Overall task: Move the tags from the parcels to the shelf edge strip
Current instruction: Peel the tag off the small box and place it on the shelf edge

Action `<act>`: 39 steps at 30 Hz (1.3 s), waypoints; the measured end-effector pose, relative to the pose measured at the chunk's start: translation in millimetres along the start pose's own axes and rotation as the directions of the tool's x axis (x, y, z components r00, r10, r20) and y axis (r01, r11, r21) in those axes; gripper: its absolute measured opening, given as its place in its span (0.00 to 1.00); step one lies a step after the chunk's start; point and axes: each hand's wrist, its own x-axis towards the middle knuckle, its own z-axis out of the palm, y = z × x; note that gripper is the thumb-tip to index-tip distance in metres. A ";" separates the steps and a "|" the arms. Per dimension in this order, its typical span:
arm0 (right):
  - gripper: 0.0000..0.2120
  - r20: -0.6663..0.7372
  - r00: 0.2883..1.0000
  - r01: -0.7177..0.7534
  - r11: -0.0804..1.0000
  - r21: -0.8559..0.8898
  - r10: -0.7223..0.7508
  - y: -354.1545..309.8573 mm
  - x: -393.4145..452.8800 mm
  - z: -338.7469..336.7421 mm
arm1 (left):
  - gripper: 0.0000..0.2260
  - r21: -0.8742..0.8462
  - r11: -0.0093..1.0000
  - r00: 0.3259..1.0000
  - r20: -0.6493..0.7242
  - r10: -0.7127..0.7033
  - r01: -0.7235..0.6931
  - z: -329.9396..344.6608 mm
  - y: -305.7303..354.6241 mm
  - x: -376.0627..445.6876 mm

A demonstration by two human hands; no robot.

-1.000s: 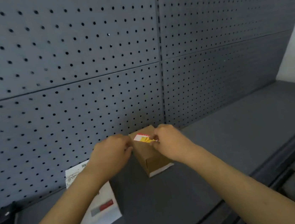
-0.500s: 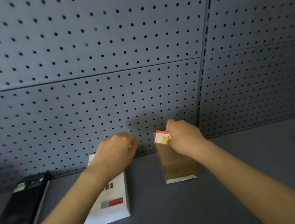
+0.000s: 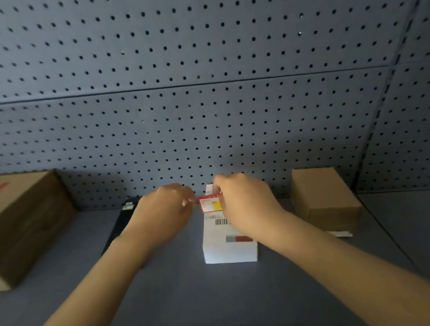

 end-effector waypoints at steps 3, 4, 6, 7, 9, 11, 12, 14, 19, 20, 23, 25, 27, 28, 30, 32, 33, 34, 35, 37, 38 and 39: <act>0.12 -0.002 0.999 0.047 0.997 0.057 -0.047 -23.7 -2.0 8.4 | 0.10 0.028 0.998 0.998 -0.009 -0.063 0.063 -9.5 -16.4 -26.5; 0.12 -0.002 0.998 0.068 0.995 0.079 -0.068 -31.7 -3.0 10.7 | 0.10 0.038 0.995 0.996 -0.015 -0.087 0.087 -13.1 -20.8 -36.4; 0.13 0.004 0.993 0.117 0.986 0.120 -0.119 -48.1 -4.7 12.5 | 0.09 0.038 0.989 0.989 -0.050 -0.140 0.142 -21.4 -29.2 -56.8; 0.13 0.015 0.989 0.142 0.980 0.142 -0.145 -56.3 -6.2 12.3 | 0.09 0.027 0.985 0.983 -0.064 -0.171 0.173 -25.8 -32.9 -67.9; 0.13 0.031 0.981 0.182 0.966 0.183 -0.191 -70.6 -9.4 14.3 | 0.09 0.020 0.974 0.972 -0.072 -0.224 0.226 -32.9 -42.2 -88.3; 0.13 0.035 0.975 0.206 0.954 0.219 -0.218 -83.8 -13.9 18.9 | 0.10 0.032 0.963 0.962 -0.058 -0.266 0.269 -38.3 -52.0 -107.4; 0.14 0.040 0.975 0.205 0.949 0.239 -0.221 -90.1 -16.7 21.3 | 0.10 0.038 0.958 0.958 -0.060 -0.281 0.283 -39.8 -57.1 -115.5; 0.14 0.068 0.973 0.194 0.941 0.276 -0.221 -102.2 -23.6 27.9 | 0.10 0.053 0.951 0.951 -0.074 -0.300 0.304 -42.1 -66.5 -129.1; 0.11 0.124 0.964 0.194 0.942 0.274 -0.235 -133.2 -39.4 44.0 | 0.08 0.037 0.960 0.960 -0.066 -0.274 0.276 -42.7 -91.1 -151.8; 0.11 0.122 0.967 0.187 0.946 0.266 -0.225 -139.7 -40.9 45.8 | 0.08 0.035 0.965 0.965 -0.056 -0.258 0.260 -42.2 -97.6 -154.2; 0.12 0.118 0.979 0.136 0.964 0.229 -0.166 -158.0 -45.6 50.9 | 0.10 0.040 0.980 0.981 -0.027 -0.191 0.192 -40.4 -117.5 -158.0; 0.12 0.121 0.987 0.087 0.981 0.173 -0.109 -170.7 -50.8 55.7 | 0.10 0.033 0.991 0.992 -0.018 -0.129 0.129 -41.0 -131.1 -158.8; 0.12 0.137 0.990 0.023 0.992 0.128 -0.041 -184.8 -56.1 61.3 | 0.10 0.008 0.999 0.999 -0.013 -0.050 0.050 -41.7 -144.9 -159.4; 0.11 0.139 0.990 -0.009 0.993 0.114 -0.007 -191.3 -58.7 63.8 | 0.10 -0.001 1.000 1.000 -0.014 -0.013 0.013 -41.1 -150.8 -160.1; 0.11 0.133 0.989 -0.072 0.993 0.097 0.059 -202.7 -63.1 67.2 | 0.10 -0.014 0.999 0.999 -0.012 0.042 -0.043 -39.1 -160.1 -162.5; 0.10 0.135 0.985 -0.122 0.988 0.092 0.109 -212.2 -68.5 68.7 | 0.10 -0.031 0.996 0.997 -0.006 0.081 -0.081 -35.9 -166.5 -167.7; 0.10 0.141 0.982 -0.142 0.985 0.100 0.128 -215.9 -72.1 69.8 | 0.10 -0.038 0.995 0.995 0.007 0.098 -0.097 -34.4 -168.5 -171.2; 0.09 0.149 0.978 -0.162 0.980 0.112 0.145 -218.8 -75.4 71.2 | 0.10 -0.043 0.993 0.994 0.023 0.109 -0.108 -32.1 -170.7 -174.3; 0.09 0.153 0.975 -0.181 0.975 0.125 0.161 -220.8 -78.1 72.4 | 0.10 -0.042 0.993 0.993 0.034 0.114 -0.113 -30.3 -172.8 -177.1; 0.08 0.160 0.970 -0.208 0.967 0.147 0.184 -222.7 -81.3 73.6 | 0.10 -0.033 0.993 0.992 0.050 0.116 -0.114 -27.7 -176.7 -182.5; 0.08 0.157 0.970 -0.212 0.964 0.158 0.188 -222.7 -82.2 74.2 | 0.10 -0.035 0.992 0.991 0.054 0.119 -0.117 -26.2 -177.5 -185.8; 0.08 0.153 0.969 -0.217 0.962 0.167 0.192 -222.6 -82.7 74.0 | 0.09 -0.040 0.992 0.991 0.060 0.123 -0.121 -25.6 -176.6 -189.1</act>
